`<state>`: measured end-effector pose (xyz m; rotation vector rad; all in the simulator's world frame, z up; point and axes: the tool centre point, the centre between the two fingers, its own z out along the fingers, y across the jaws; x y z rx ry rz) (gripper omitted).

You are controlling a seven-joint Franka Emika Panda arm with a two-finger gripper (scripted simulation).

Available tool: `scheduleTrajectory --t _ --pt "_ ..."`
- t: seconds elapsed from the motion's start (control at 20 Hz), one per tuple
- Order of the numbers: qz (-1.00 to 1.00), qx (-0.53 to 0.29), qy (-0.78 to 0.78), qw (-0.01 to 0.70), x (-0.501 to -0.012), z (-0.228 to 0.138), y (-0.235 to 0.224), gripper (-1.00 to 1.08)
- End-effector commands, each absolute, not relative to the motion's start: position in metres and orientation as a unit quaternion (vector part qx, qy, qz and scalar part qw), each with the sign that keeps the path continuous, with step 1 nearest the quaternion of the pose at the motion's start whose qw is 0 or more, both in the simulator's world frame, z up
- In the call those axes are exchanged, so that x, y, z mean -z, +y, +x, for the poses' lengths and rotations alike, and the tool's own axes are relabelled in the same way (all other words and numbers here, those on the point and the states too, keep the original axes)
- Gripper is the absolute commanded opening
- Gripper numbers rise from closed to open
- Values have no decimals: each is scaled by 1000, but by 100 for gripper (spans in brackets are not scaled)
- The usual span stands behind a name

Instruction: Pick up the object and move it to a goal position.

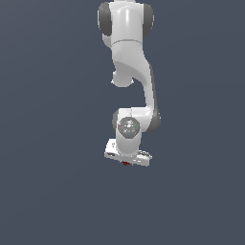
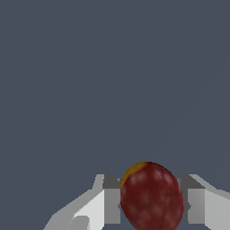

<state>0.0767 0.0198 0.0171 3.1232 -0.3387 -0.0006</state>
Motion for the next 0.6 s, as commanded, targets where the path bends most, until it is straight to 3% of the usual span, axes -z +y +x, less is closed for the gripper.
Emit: scheduleTrajectory --t 0.0,0.55 --pt "994 0 -108 0 -18 75 21 -100" --pt "994 0 -108 0 -28 44 43 -100"
